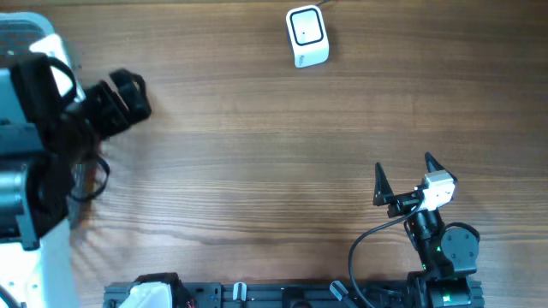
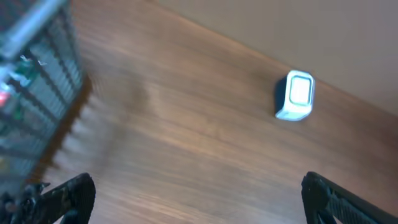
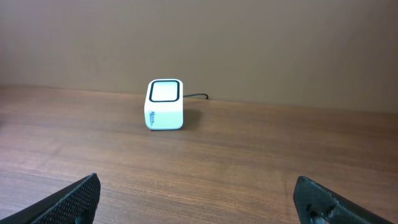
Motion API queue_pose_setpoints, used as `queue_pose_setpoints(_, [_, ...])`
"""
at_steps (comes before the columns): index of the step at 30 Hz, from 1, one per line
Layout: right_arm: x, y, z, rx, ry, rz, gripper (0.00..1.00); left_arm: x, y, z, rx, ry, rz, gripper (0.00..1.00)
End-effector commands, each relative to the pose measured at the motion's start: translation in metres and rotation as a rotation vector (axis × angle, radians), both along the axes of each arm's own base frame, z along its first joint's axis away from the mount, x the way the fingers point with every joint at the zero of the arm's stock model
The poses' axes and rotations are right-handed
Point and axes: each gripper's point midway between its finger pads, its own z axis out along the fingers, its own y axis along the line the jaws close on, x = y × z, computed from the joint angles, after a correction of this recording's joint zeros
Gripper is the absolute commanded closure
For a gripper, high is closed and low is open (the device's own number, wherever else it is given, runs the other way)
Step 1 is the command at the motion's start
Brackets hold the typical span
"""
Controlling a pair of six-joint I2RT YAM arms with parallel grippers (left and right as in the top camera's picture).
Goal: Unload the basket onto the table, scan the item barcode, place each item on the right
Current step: 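Reach into the basket and grasp the green-capped jar with the left gripper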
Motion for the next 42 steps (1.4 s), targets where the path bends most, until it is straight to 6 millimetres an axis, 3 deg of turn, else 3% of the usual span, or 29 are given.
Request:
queue_pose_setpoints(1, [0.000, -0.001, 0.002, 0.001, -0.010, -0.006, 0.00, 0.004, 0.040, 0.017, 0.092, -0.013, 0.225, 0.00])
queue_pose_setpoints(3, [0.000, -0.001, 0.002, 0.002, -0.010, -0.006, 0.00, -0.004, 0.062, 0.018, 0.106, -0.011, 0.351, 0.00])
queue_pose_setpoints(7, [0.000, -0.001, 0.002, 0.002, -0.010, -0.006, 0.00, -0.035, 0.124, 0.013, 0.079, 0.014, 0.629, 0.00])
queue_pose_setpoints(9, [0.000, -0.001, 0.002, 0.002, -0.010, -0.006, 0.00, -0.045, 0.139, 0.010, 0.055, 0.026, 0.687, 0.00])
queue_pose_setpoints(14, [0.000, -0.001, 0.002, 0.002, -0.010, -0.006, 0.00, -0.067, 0.142, -0.006, -0.013, 0.111, 0.722, 0.00])
queue_pose_setpoints(21, [0.000, -0.001, 0.002, 0.002, -0.010, -0.006, 0.00, -0.079, 0.162, 0.001, 0.097, 0.114, 0.813, 0.00])
queue_pose_setpoints(25, [0.000, -0.001, 0.002, 0.002, -0.010, -0.006, 0.00, -0.072, 0.180, -0.003, 0.120, 0.126, 0.861, 0.00])
queue_pose_setpoints(31, [0.000, -0.001, 0.002, 0.002, -0.010, -0.006, 0.00, -0.065, 0.235, -0.033, 0.083, 0.201, 1.003, 0.00])
queue_pose_setpoints(36, [0.000, -0.001, 0.002, 0.002, -0.010, -0.006, 0.00, -0.042, 0.261, -0.044, 0.227, 0.284, 0.838, 0.00])
queue_pose_setpoints(38, [0.000, -0.001, 0.002, 0.002, -0.010, -0.006, 0.00, -0.040, 0.263, -0.047, 0.276, 0.326, 0.769, 0.03])
queue_pose_setpoints(40, [0.000, -0.001, 0.002, 0.002, -0.010, -0.006, 0.00, -0.043, 0.266, -0.052, 0.276, 0.351, 0.768, 0.00])
queue_pose_setpoints(42, [0.000, -0.001, 0.003, 0.002, -0.010, -0.006, 0.00, -0.039, 0.265, -0.060, 0.240, 0.357, 0.645, 0.00])
